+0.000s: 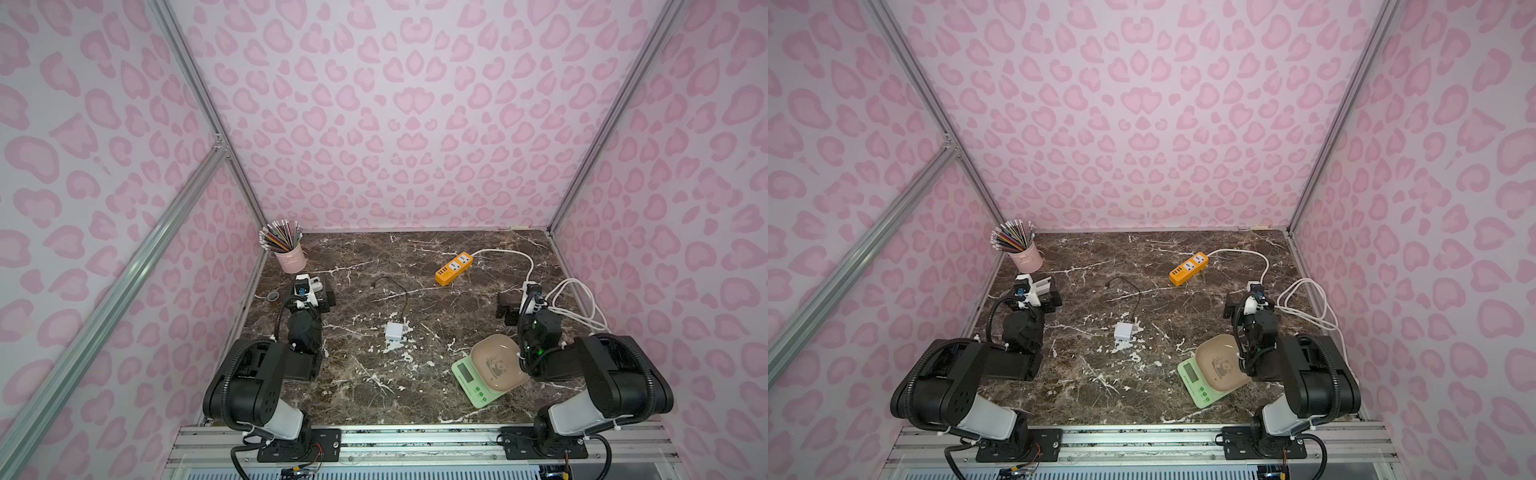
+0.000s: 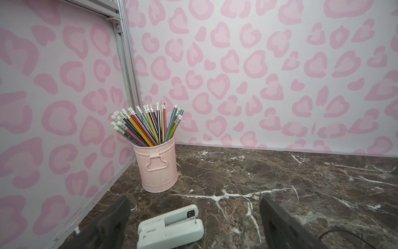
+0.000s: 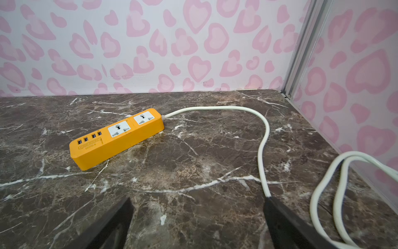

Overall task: Charge the electronic scale
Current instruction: Pick up the charging cable from the center of the board.

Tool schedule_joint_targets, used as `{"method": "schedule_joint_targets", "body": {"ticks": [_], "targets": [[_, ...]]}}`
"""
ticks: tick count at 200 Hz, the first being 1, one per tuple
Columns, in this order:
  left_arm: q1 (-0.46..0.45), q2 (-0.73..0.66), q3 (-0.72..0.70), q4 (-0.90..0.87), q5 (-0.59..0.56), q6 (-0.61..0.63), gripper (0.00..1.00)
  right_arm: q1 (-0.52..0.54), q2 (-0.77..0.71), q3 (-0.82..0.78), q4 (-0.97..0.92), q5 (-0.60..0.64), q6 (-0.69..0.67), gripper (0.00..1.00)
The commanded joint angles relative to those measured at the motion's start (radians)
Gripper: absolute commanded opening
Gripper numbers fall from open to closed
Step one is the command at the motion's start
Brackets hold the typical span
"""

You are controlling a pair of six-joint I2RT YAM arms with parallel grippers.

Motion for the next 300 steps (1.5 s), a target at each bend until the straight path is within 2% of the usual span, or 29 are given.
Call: {"method": "schedule_joint_targets", "body": {"ticks": [1,219,228,242,249,270,282,300], "targets": [[0.001,0.000,0.003,0.032,-0.003,-0.002,0.96,-0.001,-0.002,0.010,0.028,-0.002,-0.001,1.00],[0.001,-0.002,-0.001,0.036,-0.001,-0.002,0.95,-0.005,-0.005,0.008,0.030,-0.009,0.006,1.00],[-0.005,-0.007,0.000,0.037,-0.030,0.000,0.95,-0.010,-0.005,0.008,0.031,-0.011,0.011,1.00],[-0.016,-0.056,0.008,-0.019,-0.039,0.011,0.96,-0.021,-0.019,0.015,0.034,-0.028,0.024,0.99],[-0.034,-0.092,0.022,-0.076,-0.081,0.017,0.96,-0.024,-0.041,0.023,0.010,-0.028,0.029,0.99],[-0.088,-0.216,0.097,-0.291,-0.159,0.026,0.95,-0.027,-0.135,0.114,-0.241,-0.015,0.029,1.00],[-0.131,-0.286,0.149,-0.415,-0.200,-0.019,0.95,-0.027,-0.184,0.183,-0.387,0.007,0.078,0.99],[-0.212,-0.366,0.233,-0.610,-0.267,-0.159,0.95,-0.028,-0.247,0.267,-0.536,-0.003,0.198,1.00]]}}
